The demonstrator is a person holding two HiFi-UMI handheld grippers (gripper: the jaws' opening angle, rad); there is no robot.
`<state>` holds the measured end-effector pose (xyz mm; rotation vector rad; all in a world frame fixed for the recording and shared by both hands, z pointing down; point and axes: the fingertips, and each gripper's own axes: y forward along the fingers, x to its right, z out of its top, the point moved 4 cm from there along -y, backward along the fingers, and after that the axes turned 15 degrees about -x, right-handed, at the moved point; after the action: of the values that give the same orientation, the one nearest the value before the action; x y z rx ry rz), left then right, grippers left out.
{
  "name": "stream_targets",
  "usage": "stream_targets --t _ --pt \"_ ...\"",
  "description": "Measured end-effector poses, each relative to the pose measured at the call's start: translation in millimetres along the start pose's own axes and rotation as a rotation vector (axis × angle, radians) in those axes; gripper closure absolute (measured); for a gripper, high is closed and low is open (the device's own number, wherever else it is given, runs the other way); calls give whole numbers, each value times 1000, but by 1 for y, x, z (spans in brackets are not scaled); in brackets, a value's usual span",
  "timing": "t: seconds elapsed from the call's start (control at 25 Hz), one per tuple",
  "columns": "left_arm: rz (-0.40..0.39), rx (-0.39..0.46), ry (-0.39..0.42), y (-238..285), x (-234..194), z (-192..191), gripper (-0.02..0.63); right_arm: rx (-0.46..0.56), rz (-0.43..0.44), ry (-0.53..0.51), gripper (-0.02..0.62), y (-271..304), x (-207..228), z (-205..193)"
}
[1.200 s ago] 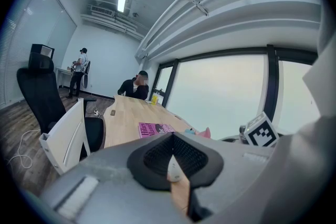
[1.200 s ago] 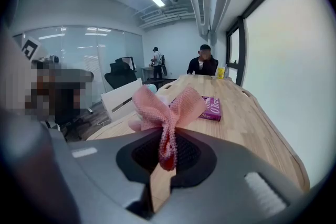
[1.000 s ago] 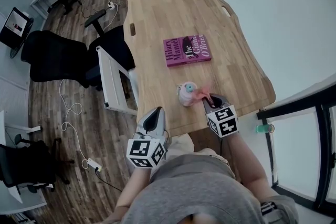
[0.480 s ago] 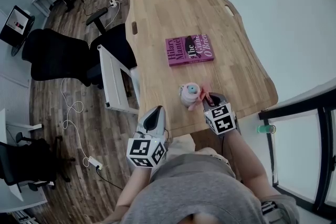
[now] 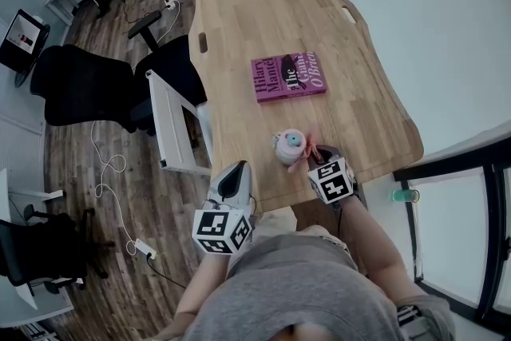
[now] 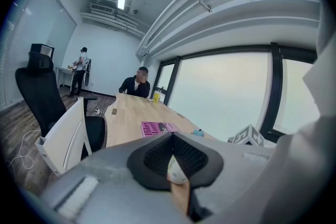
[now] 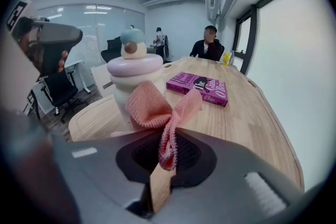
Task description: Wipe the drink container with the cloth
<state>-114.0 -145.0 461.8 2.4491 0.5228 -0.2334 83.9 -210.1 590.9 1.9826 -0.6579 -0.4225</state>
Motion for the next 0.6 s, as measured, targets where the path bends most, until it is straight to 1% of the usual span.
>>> stream_targets --t 0.32,0.6 --pt "4 -4 -7 5 -5 2 604 -79 7 -9 566 23 0 -10" --pt "14 0 -10 7 -9 5 603 -118 17 -18 566 40 1 -17"
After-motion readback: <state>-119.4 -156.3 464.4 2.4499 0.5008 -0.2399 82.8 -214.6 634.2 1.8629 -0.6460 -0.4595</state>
